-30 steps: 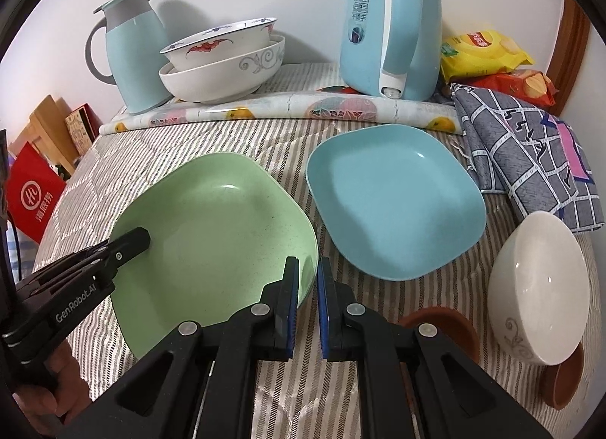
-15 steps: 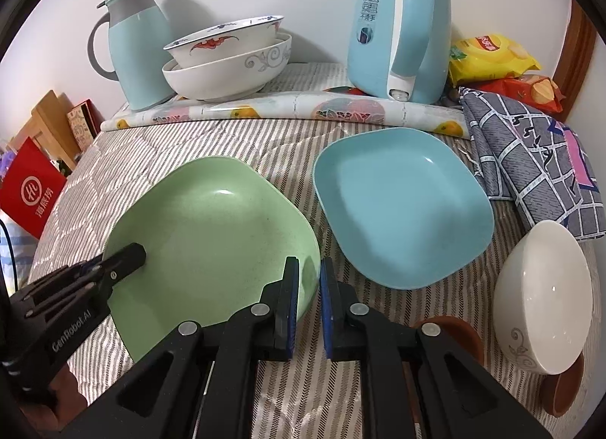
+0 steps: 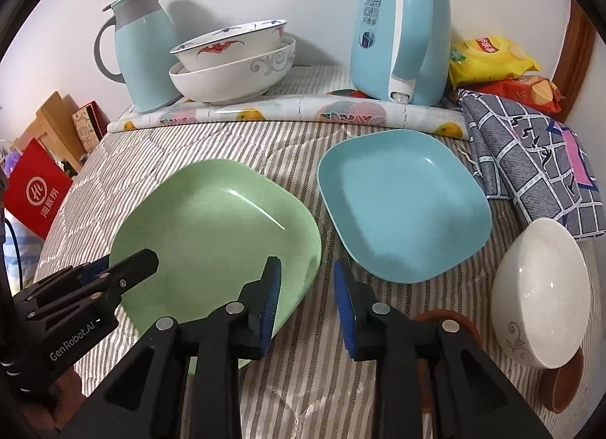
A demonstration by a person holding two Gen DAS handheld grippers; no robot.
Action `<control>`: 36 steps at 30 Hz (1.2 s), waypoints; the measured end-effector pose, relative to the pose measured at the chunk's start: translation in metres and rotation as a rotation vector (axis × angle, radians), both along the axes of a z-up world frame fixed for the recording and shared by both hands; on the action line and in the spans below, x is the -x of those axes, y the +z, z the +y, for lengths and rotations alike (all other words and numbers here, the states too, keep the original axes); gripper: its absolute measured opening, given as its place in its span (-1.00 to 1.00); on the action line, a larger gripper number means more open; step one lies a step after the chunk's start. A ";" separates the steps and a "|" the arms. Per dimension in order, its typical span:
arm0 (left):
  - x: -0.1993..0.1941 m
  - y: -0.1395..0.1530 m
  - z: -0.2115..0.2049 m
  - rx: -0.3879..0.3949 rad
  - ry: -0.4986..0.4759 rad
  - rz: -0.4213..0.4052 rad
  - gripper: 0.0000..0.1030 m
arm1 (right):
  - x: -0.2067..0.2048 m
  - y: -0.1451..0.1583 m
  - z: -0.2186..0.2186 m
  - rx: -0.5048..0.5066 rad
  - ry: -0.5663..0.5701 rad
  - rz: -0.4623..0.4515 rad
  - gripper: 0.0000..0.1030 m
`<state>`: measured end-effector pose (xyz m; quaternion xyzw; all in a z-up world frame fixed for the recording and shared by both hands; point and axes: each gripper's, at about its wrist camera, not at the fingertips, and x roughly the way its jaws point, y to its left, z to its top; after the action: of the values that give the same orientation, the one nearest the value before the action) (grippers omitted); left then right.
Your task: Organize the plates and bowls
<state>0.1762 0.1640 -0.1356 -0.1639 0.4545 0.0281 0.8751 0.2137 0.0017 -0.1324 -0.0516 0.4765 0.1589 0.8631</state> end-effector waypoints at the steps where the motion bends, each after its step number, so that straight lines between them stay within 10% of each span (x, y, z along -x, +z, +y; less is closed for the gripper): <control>1: 0.001 0.002 -0.001 -0.003 -0.002 -0.001 -0.24 | 0.001 0.001 -0.001 0.001 0.000 -0.001 -0.38; 11: 0.014 0.020 -0.007 -0.039 0.011 -0.023 -0.03 | 0.023 0.027 -0.028 0.002 -0.041 -0.066 0.01; 36: 0.001 0.065 -0.066 -0.071 0.013 -0.107 -0.03 | 0.025 0.078 -0.133 -0.035 -0.184 -0.105 0.04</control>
<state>0.1755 0.0980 -0.0703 -0.1370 0.4047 0.0410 0.9032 0.1885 -0.1316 -0.0543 -0.0011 0.4306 0.0845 0.8986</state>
